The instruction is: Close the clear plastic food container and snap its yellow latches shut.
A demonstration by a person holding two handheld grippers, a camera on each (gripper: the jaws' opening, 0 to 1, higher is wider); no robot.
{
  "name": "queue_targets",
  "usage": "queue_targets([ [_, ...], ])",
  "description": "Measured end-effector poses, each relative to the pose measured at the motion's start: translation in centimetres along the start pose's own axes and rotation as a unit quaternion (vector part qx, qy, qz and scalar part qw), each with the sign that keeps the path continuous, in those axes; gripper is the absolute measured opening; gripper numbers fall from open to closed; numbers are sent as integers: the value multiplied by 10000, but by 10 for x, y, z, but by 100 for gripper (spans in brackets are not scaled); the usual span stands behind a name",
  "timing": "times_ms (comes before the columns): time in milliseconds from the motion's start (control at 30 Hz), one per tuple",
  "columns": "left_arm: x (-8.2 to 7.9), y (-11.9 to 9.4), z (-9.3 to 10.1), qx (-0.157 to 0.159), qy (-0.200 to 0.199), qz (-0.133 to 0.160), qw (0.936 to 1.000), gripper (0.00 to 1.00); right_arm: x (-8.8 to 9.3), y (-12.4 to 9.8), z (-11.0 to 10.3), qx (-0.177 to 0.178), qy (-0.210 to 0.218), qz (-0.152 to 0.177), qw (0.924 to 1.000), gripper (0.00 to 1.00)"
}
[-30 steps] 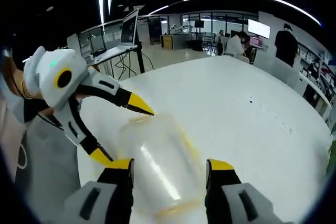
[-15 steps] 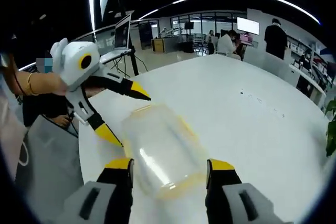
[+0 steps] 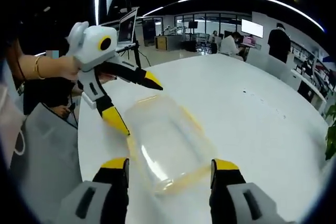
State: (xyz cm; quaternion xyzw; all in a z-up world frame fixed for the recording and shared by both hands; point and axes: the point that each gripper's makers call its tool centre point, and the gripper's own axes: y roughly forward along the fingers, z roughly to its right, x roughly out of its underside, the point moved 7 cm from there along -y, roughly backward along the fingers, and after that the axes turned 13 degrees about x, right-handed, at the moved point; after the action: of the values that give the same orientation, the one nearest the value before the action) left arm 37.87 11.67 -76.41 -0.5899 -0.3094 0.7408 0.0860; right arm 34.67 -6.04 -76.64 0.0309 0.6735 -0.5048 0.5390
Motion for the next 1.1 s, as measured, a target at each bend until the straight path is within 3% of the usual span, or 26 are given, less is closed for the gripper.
queue_targets([
  [133,3,1,2,71,-150,13,9999,68,0,1,2,0,-40,-53,10000,61],
  [500,1,7,2,171,-106,44,9998,73,0,6,8,11,-415,-160,9990,58],
  [1100,-1,11,-18,-28,-352,165,9992,74,-16,27,30,-300,-693,-164,9970,58],
])
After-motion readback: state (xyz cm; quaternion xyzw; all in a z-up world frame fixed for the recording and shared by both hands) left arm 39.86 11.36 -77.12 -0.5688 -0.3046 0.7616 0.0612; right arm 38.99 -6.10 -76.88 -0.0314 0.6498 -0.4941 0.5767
